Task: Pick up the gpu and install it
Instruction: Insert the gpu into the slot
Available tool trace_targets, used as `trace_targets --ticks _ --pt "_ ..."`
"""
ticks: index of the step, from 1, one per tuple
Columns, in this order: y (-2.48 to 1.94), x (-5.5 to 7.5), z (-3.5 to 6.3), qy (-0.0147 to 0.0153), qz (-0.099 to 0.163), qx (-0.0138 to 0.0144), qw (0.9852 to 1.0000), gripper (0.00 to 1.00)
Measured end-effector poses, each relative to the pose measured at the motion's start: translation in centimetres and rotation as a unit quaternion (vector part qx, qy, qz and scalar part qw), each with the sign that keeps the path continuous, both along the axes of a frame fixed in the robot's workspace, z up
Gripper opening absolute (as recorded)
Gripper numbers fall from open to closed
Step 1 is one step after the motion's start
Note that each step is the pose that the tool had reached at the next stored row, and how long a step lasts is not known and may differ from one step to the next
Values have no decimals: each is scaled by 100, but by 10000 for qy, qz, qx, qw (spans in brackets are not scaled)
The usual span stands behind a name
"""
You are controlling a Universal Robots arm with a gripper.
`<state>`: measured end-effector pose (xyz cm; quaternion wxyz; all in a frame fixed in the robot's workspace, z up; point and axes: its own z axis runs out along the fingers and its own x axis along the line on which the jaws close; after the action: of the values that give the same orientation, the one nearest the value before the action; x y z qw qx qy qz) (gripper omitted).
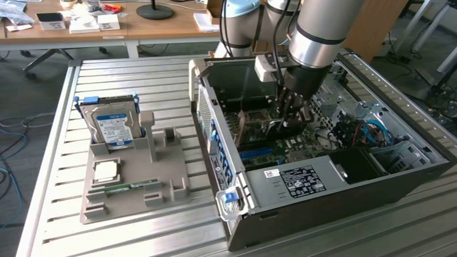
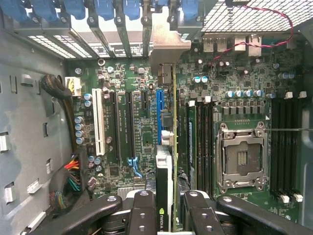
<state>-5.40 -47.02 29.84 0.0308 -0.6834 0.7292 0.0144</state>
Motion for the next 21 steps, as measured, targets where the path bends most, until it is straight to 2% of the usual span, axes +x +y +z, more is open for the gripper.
trace_targets --ticks 10,21 --pt "0 -5 -85 0 0 1 10000 27" --pt "0 -6 -103 0 1 0 10000 27"
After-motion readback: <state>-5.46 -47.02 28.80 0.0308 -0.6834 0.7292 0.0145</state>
